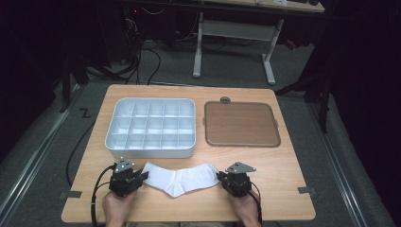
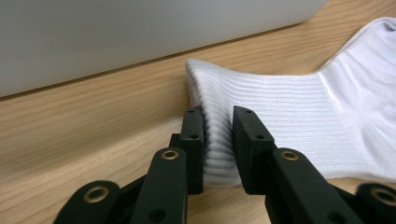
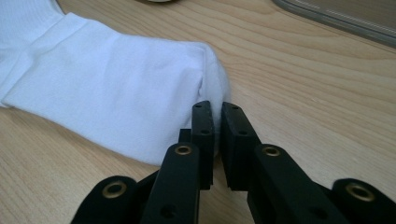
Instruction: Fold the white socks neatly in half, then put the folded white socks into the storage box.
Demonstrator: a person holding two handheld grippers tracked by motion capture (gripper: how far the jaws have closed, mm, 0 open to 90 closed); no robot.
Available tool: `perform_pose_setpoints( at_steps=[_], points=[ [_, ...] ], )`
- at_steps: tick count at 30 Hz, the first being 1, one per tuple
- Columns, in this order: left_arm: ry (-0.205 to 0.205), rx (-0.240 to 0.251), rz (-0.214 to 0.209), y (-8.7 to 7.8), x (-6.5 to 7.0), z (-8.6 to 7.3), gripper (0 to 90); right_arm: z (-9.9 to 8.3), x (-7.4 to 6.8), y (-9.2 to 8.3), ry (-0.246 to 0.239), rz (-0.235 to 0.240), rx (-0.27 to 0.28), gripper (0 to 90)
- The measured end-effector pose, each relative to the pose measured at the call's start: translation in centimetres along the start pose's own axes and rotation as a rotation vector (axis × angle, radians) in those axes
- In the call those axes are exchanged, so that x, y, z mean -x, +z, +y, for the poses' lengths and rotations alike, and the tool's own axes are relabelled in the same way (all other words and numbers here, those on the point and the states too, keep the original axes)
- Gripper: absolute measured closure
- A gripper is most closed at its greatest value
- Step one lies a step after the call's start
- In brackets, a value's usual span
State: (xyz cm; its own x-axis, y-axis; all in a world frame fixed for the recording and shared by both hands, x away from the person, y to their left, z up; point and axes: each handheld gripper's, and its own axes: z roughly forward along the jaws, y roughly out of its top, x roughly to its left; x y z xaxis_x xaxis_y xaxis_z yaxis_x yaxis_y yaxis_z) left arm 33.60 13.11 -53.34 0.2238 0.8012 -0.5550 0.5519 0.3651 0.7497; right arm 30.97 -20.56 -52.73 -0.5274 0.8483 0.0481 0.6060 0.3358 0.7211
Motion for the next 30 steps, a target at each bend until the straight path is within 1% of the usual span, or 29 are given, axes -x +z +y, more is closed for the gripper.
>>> perform_pose_setpoints(
  at_steps=[2, 3, 5, 7, 8, 11, 13, 16, 17, 19, 24, 26, 28, 30],
  points=[
    [0.005, -0.005, -0.005, 0.2, 0.4, -0.2, 75.4, -0.1, 0.2, -0.2, 0.002, -0.007, -0.005, 84.8],
    [0.002, -0.006, -0.008, 0.2, 0.5, -0.3, 75.5, -0.2, 0.4, -0.3, -0.003, -0.009, -0.004, 84.7],
    [0.002, -0.01, -0.017, 0.4, 0.9, -0.5, 75.6, -0.4, 0.7, -0.6, 0.007, -0.013, -0.008, 84.7],
    [0.005, -0.012, -0.025, 0.6, 1.2, -0.6, 75.8, -0.6, 1.0, -0.8, 0.006, -0.019, -0.005, 84.7],
    [-0.001, -0.013, -0.028, 0.7, 1.3, -0.7, 75.8, -0.7, 1.2, -0.9, 0.012, -0.021, -0.002, 84.7],
    [-0.002, -0.016, -0.039, 1.1, 1.7, -0.8, 75.9, -1.1, 1.8, -1.3, 0.051, -0.018, 0.005, 84.6],
    [-0.004, -0.017, -0.045, 1.3, 2.0, -1.0, 75.9, -1.3, 2.1, -1.5, 0.06, -0.026, 0.003, 84.6],
    [0.001, -0.022, -0.054, 1.7, 2.5, -1.2, 75.8, -1.5, 2.5, -1.8, 0.059, -0.039, 0.0, 84.6],
    [0.001, -0.025, -0.057, 1.8, 2.6, -1.2, 75.2, -1.6, 2.7, -2.1, 0.07, -0.046, -0.002, 84.6],
    [-0.001, -0.029, -0.066, 2.0, 2.8, -1.3, 74.9, -1.7, 2.9, -2.1, 0.071, -0.049, 0.0, 84.6],
    [-0.002, -0.034, -0.084, 2.5, 3.4, -1.6, 74.3, -2.3, 3.6, -2.7, 0.11, -0.063, 0.004, 84.6],
    [0.005, -0.033, -0.089, 2.7, 3.6, -1.7, 74.3, -2.4, 3.8, -2.8, 0.11, -0.07, 0.006, 84.6],
    [-0.006, -0.035, -0.095, 2.9, 3.8, -1.7, 74.1, -2.4, 4.0, -3.0, 0.115, -0.075, 0.0, 84.6],
    [0.003, -0.039, -0.096, 3.0, 3.8, -1.7, 73.7, -2.3, 4.1, -3.0, 0.107, -0.081, -0.007, 84.5]
  ],
)
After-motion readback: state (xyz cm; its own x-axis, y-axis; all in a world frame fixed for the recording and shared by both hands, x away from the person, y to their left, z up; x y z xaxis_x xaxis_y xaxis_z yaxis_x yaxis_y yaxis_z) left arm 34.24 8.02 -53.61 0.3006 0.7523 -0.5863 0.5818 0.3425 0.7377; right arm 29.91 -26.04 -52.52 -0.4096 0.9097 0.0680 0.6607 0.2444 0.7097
